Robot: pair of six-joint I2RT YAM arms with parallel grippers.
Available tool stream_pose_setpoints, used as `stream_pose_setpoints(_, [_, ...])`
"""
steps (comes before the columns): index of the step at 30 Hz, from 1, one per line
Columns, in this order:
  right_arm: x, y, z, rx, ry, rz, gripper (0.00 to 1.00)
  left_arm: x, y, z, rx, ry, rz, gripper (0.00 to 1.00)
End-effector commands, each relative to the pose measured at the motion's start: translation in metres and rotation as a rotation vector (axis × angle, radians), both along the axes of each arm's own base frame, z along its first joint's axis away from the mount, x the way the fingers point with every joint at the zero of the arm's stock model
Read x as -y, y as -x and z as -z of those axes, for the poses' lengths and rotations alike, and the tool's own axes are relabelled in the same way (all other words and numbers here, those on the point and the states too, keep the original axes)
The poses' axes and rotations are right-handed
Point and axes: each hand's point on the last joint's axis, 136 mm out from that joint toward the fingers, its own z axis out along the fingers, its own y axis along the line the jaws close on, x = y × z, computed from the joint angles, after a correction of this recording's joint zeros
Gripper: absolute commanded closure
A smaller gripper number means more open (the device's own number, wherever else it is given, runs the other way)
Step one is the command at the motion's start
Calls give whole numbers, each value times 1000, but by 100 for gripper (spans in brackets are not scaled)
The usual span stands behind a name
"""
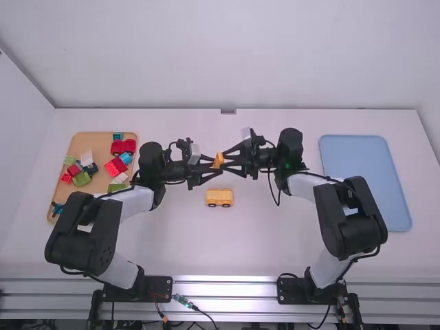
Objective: Assemble lego blocks to make yellow taxi
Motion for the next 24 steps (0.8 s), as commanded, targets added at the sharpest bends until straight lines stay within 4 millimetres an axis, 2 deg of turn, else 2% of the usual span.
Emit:
stream_pose_setpoints(1, [-3,5,-12,36,-12,-35,62,4,-3,-6,19,5,6,98])
stream_pose_setpoints(7, [-5,8,-12,36,-12,-43,65,4,-4,-7,22,5,6,98])
stream_pose_setpoints(9, [-5,7,-12,36,-12,-43,72,4,-4,-7,22,5,6,98])
stream_pose_setpoints(13, [-5,7,-12,36,-12,-42,78,4,-3,-7,20,5,6,98])
stream_pose_setpoints(16, [-6,8,-12,37,-12,-45,83,4,-3,-7,20,5,6,90])
stream_pose_setpoints(18, [-6,8,-12,36,-12,-44,84,3,-4,-7,21,5,6,59])
stream_pose_setpoints(21, [-5,7,-12,36,-12,-43,86,4,-3,-7,20,5,6,28])
stream_pose_setpoints(22, [-6,8,-13,37,-12,-43,87,4,-4,-7,20,6,6,1])
stream_pose_setpoints(24, [-6,8,-12,44,-13,-44,86,3,-4,-7,21,5,5,1])
